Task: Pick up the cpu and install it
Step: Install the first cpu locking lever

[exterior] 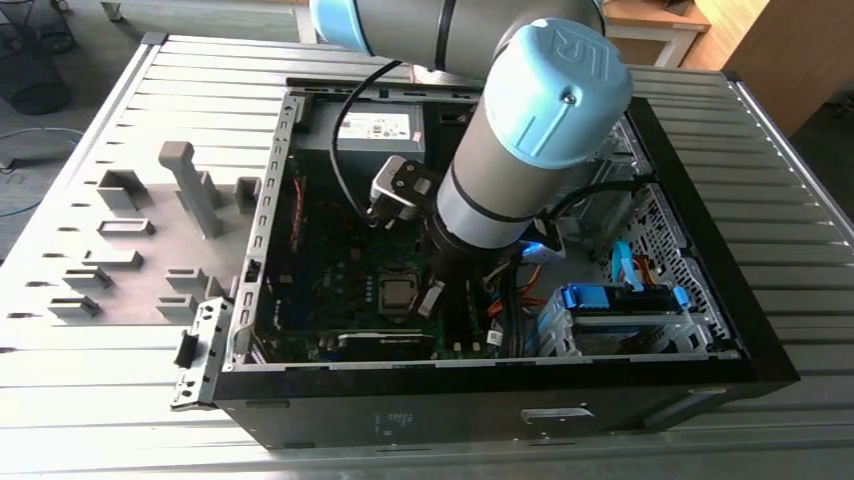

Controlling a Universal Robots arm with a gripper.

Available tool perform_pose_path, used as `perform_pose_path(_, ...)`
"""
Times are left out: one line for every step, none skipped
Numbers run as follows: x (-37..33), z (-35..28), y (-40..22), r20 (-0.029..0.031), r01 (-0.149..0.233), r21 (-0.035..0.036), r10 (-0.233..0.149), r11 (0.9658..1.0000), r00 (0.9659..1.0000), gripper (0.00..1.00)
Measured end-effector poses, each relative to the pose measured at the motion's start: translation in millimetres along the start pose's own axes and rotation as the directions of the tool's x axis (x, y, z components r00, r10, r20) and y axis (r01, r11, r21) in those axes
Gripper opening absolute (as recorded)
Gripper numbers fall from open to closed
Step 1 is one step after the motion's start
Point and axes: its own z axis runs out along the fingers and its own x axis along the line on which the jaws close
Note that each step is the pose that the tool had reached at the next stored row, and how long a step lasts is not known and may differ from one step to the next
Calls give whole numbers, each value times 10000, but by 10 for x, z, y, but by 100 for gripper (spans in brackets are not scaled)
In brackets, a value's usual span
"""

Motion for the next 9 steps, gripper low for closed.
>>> perform_pose_path(-1, -31, 6, 5, 1, -1, -1, 10000, 10000, 11)
perform_pose_path(-1, -70, 13, 6, 1, -2, -1, 10000, 10000, 11)
perform_pose_path(-2, -112, 21, 7, 1, -3, -1, 10000, 10000, 11)
perform_pose_path(-2, -157, 30, 9, 1, -4, -1, 10000, 10000, 11)
perform_pose_path(-3, -205, 39, 10, 2, -5, -2, 10000, 10000, 11)
perform_pose_path(-3, -249, 47, 15, 3, -7, -3, 10000, 10000, 11)
perform_pose_path(-4, -293, 55, 15, 2, -8, -2, 10000, 10000, 11)
perform_pose_path(-4, -335, 63, 17, 3, -9, -3, 10000, 10000, 11)
perform_pose_path(-5, -369, 69, 20, 4, -10, -4, 10000, 10000, 11)
